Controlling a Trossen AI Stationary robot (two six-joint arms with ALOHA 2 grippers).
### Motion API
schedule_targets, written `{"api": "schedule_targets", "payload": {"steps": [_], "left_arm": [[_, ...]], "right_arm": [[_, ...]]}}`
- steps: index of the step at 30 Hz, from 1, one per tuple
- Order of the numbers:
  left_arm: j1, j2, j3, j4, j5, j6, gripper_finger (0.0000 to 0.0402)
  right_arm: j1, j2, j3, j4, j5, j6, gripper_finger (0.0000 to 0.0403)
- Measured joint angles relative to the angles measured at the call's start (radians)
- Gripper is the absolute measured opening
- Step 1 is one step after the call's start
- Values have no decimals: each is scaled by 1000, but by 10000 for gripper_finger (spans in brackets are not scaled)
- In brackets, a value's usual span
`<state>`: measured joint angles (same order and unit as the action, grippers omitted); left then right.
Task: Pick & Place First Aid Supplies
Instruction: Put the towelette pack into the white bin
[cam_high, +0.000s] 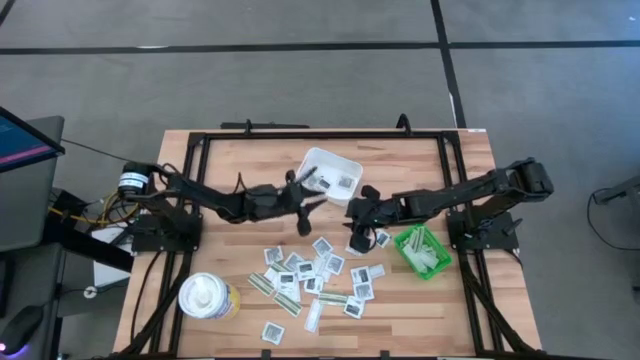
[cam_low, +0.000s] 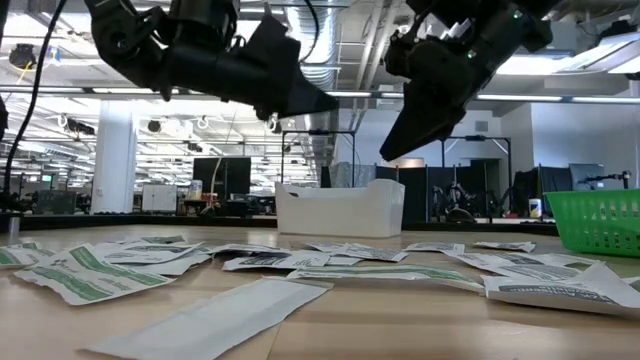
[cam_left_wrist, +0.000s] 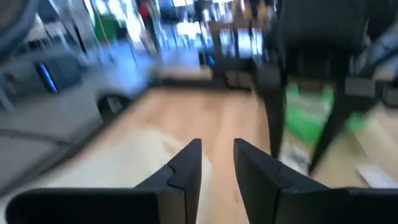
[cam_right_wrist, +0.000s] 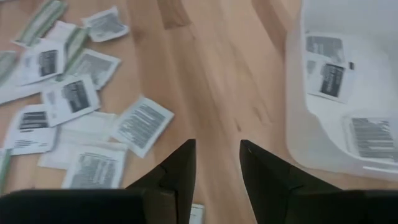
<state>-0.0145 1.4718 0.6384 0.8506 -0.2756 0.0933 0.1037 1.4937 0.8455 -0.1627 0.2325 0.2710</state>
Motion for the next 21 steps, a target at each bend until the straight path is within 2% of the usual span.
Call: {"api": "schedule_targets", "payload": {"steps": [2, 5, 9, 16, 21], "left_arm": [[-24, 0, 0, -91, 5, -68, 95], [-61, 1, 0, -244, 66, -182, 95], [-127, 1, -1, -362, 112, -211, 95], [-180, 1, -1, -367, 111, -237, 95], [-203, 2, -1, -394, 115, -252, 95]], "right_arm": [[12, 0, 0, 11, 0, -1, 118], [26, 0, 0, 29, 0, -16, 118], [26, 0, 0, 39, 0, -16, 118], [56, 47, 0, 108, -20, 7, 118], [96, 182, 1, 301, -29, -60, 118]]}}
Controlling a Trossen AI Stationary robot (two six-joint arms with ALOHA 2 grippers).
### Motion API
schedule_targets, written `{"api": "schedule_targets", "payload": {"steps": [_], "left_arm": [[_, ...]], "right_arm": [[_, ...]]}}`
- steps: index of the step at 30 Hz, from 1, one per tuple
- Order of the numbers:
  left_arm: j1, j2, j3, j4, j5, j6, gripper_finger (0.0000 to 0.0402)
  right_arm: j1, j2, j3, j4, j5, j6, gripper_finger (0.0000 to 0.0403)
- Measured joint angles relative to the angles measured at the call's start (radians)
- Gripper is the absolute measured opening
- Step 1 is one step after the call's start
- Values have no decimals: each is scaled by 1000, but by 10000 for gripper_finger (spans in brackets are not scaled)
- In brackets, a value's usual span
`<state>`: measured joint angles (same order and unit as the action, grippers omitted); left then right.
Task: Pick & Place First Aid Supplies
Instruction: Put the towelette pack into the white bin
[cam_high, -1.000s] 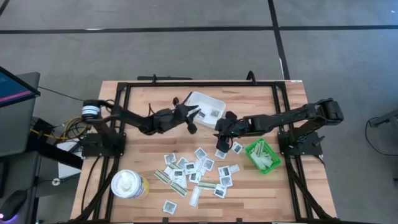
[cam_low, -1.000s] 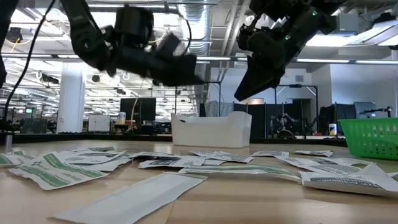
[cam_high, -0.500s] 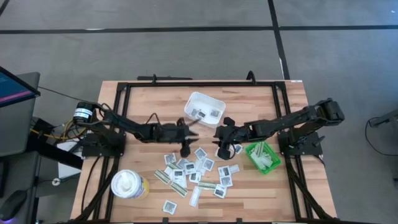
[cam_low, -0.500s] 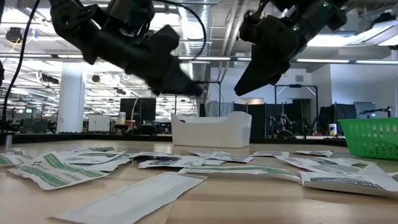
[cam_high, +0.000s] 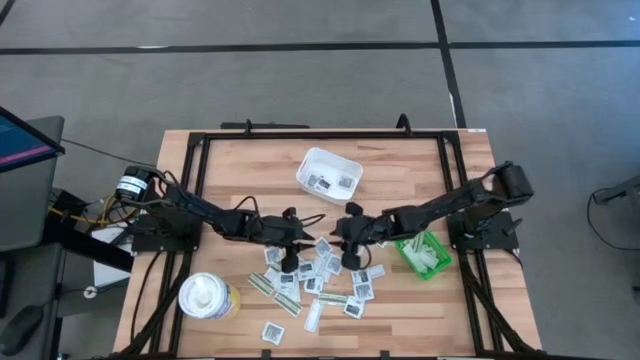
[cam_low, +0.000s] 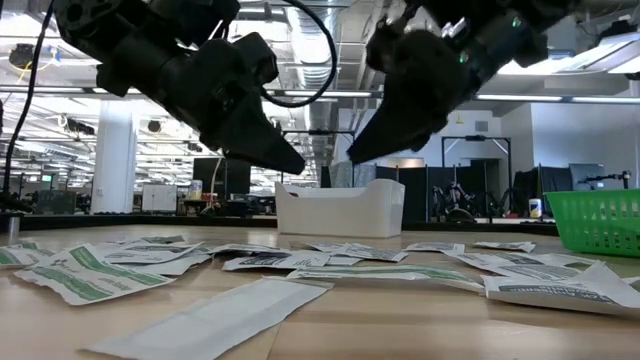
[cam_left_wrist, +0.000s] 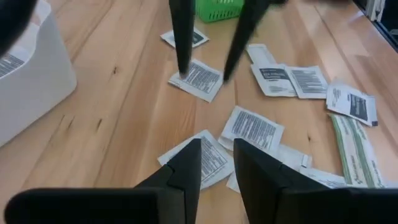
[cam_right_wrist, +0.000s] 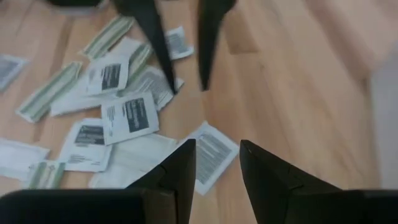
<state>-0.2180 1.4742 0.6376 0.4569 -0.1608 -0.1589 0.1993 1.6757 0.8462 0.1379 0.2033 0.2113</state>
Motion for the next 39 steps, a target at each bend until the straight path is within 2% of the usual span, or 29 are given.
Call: {"api": "schedule_targets", "payload": {"steps": [5, 9, 15, 23, 28, 39], "left_arm": [[-19, 13, -23, -22, 7, 11, 95], [-17, 34, -43, -6, 5, 22, 95], [-18, 116, -44, 142, 25, 89, 95], [-15, 237, -44, 226, 51, 188, 95], [-8, 235, -44, 232, 49, 189, 95], [-4, 230, -44, 246, 50, 293, 95]], "right_arm": [[-5, 99, 40, 22, -4, 5, 118], [-25, 139, 49, 21, -48, 23, 118], [-43, 144, 49, -19, -122, 52, 118], [-27, 144, 49, -16, -125, 51, 118], [-37, 145, 49, -18, -125, 49, 118], [-45, 146, 48, -29, -124, 44, 118]]}}
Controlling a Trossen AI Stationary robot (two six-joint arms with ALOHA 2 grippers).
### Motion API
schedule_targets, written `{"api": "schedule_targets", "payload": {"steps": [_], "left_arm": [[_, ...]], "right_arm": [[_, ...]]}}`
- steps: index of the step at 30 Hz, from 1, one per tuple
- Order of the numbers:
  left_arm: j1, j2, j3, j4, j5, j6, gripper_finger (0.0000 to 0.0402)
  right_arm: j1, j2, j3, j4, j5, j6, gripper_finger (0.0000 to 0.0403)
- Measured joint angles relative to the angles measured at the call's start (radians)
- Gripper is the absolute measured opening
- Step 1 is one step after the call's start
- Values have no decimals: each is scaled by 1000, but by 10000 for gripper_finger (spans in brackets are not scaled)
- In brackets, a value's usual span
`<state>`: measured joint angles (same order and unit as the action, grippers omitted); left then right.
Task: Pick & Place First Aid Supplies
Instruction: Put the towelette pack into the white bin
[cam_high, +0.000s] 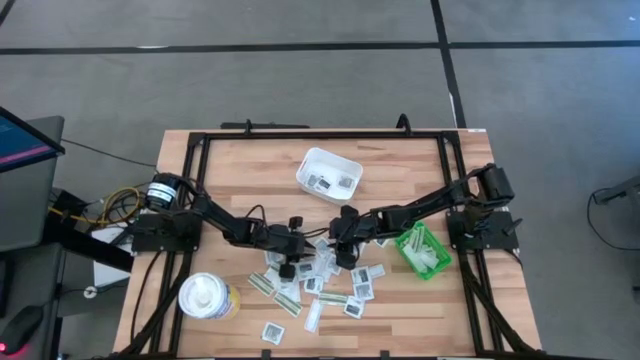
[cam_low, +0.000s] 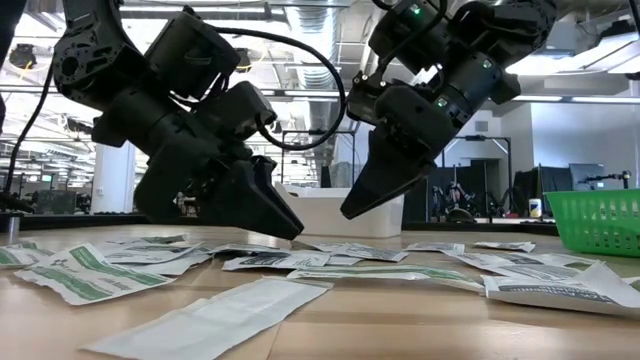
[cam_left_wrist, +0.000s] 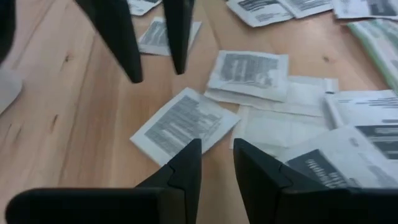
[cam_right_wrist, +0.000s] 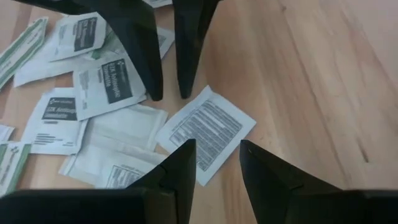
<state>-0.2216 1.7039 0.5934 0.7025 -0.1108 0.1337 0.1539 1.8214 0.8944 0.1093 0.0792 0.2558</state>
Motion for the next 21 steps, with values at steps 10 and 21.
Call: {"api": "schedule_targets", "payload": {"steps": [10, 21], "left_arm": [[14, 0, 0, -2, 0, 1, 95], [24, 0, 0, -6, 0, 47, 95]], "right_arm": [[0, 0, 0, 1, 0, 0, 118], [-7, 0, -1, 3, 0, 0, 118]]}}
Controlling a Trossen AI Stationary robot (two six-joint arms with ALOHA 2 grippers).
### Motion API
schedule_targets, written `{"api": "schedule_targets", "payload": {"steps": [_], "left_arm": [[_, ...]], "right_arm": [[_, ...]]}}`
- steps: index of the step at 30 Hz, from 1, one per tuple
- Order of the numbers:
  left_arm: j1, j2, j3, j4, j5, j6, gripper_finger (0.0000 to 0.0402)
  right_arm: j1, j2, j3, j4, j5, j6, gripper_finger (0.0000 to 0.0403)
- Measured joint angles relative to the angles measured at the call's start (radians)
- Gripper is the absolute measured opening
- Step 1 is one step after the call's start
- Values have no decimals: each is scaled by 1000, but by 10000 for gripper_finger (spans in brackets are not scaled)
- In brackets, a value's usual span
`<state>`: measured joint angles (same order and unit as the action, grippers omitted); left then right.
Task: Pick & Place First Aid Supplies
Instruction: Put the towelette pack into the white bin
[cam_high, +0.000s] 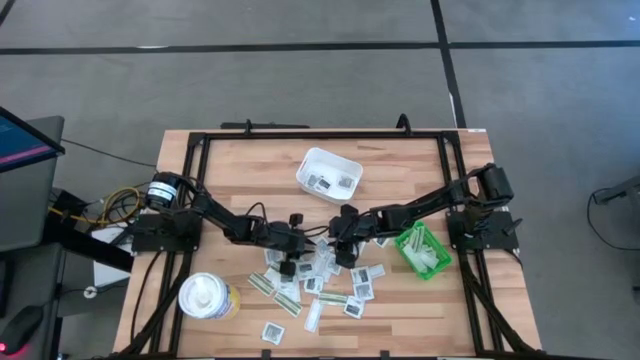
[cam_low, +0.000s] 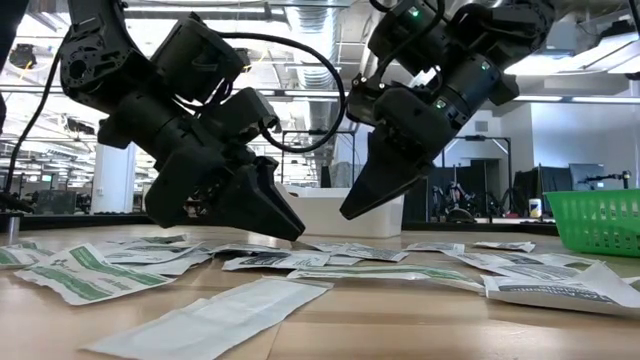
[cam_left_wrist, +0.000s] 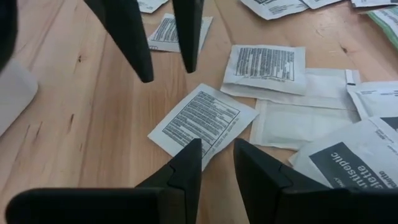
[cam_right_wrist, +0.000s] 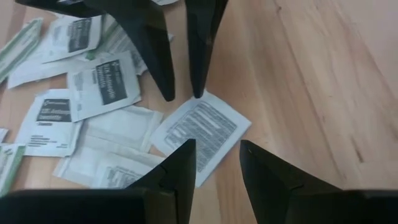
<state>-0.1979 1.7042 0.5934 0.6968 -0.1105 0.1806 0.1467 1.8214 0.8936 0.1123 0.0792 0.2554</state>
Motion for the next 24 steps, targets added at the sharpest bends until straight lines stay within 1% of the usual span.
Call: {"api": "schedule_targets", "payload": {"steps": [6, 10, 18, 21, 24], "left_arm": [[18, 0, 0, 0, 3, -1, 95], [17, 19, 0, -1, 36, -1, 95], [33, 90, 2, 87, 48, 0, 91], [34, 100, 2, 88, 51, 1, 68], [34, 93, 2, 84, 56, 2, 22]], "right_arm": [[0, 0, 0, 1, 0, 0, 118], [0, 0, 0, 1, 0, 0, 118], [0, 0, 0, 0, 0, 0, 118], [0, 0, 0, 0, 0, 0, 118], [0, 0, 0, 0, 0, 0, 118]]}}
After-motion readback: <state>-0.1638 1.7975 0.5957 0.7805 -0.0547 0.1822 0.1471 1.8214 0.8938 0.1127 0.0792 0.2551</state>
